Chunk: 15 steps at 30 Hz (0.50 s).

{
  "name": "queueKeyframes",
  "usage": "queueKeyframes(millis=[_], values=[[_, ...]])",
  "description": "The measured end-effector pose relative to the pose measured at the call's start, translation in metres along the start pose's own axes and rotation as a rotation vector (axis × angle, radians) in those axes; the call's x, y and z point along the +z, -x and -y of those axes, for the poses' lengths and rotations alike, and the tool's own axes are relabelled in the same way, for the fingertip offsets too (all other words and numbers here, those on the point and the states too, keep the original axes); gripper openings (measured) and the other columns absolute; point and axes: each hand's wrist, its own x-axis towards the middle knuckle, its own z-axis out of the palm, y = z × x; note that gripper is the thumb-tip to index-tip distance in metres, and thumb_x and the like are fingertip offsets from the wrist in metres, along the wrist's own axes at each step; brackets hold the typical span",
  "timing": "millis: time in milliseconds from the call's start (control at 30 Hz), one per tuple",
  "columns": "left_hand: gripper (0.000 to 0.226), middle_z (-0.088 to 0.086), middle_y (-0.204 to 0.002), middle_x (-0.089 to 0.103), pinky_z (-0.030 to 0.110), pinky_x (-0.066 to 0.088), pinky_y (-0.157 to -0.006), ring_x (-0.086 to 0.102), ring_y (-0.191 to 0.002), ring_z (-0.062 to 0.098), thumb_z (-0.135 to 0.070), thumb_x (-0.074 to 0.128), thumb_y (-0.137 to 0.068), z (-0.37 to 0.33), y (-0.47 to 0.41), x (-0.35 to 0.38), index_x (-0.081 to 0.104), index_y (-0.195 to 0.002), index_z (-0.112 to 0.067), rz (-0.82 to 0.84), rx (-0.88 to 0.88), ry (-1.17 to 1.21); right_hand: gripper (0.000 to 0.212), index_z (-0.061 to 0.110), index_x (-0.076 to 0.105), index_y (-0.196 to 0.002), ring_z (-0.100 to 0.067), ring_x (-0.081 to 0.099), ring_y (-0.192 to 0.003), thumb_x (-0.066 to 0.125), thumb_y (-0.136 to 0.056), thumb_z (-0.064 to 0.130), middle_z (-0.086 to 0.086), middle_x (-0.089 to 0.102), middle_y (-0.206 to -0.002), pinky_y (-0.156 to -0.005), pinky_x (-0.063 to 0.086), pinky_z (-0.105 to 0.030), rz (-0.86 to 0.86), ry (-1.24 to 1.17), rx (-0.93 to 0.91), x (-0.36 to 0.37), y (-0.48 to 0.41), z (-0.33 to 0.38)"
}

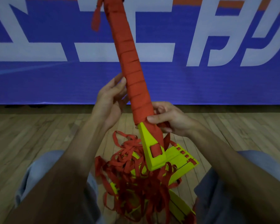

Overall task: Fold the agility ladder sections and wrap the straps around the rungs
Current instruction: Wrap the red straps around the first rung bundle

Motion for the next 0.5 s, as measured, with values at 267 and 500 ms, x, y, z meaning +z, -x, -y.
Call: queueKeyframes(millis=[267, 500], values=[[0.078, 0.015, -0.126, 0.063, 0.037, 0.052, -0.093, 0.065, -0.111, 0.028, -0.033, 0.080, -0.074, 0.0062, 0.0102, -0.0051, 0.044, -0.138, -0.005, 0.475, -0.130, 0.269, 0.047, 0.000, 0.060, -0.092, -0.004, 0.042, -0.037, 0.086, -0.068, 0.031, -0.011, 0.048, -0.068, -0.037, 0.034, -0.014, 0.296, -0.117, 0.049, 0.0028, -0.0031, -0.0082], [0.075, 0.015, -0.113, 0.068, 0.035, 0.057, -0.077, 0.069, -0.087, 0.025, -0.034, 0.086, -0.064, 0.0059, 0.0088, -0.0070, 0.056, -0.126, -0.003, 0.335, -0.181, 0.170, 0.063, -0.005, 0.065, -0.080, -0.015, 0.056, -0.047, 0.077, -0.070, 0.056, -0.010, 0.067, -0.068, -0.049, 0.046, -0.022, 0.166, 0.299, 0.136, 0.0029, -0.0026, -0.0074]])
